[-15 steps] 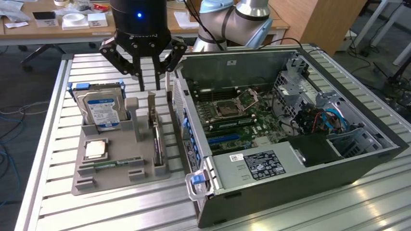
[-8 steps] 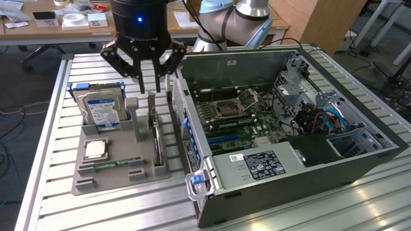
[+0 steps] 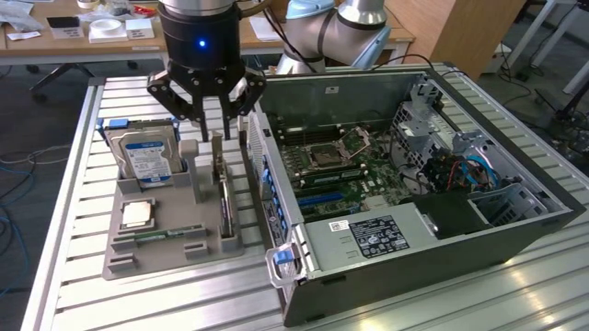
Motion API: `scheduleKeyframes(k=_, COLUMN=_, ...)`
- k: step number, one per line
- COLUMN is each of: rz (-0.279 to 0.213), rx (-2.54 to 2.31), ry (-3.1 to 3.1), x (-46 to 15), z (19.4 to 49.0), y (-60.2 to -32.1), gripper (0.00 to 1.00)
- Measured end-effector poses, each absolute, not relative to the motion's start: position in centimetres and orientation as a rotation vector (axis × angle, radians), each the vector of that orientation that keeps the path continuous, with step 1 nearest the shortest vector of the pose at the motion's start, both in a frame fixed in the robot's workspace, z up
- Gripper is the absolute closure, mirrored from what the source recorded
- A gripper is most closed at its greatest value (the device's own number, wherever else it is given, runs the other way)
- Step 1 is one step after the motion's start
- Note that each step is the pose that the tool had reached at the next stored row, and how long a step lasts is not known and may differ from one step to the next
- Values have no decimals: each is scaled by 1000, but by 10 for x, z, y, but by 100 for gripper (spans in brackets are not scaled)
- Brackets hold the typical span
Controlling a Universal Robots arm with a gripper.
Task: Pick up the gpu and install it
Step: 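Pick up the gpu and move the gpu toward the slot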
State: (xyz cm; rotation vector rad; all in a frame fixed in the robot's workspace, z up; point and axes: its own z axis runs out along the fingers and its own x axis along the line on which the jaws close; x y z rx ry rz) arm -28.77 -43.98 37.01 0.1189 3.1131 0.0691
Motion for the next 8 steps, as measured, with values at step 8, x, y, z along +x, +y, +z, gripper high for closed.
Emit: scheduleKeyframes(k=8, rz=69, rx=119, ry=3113, x=-288, z=363, y=-440, gripper=64)
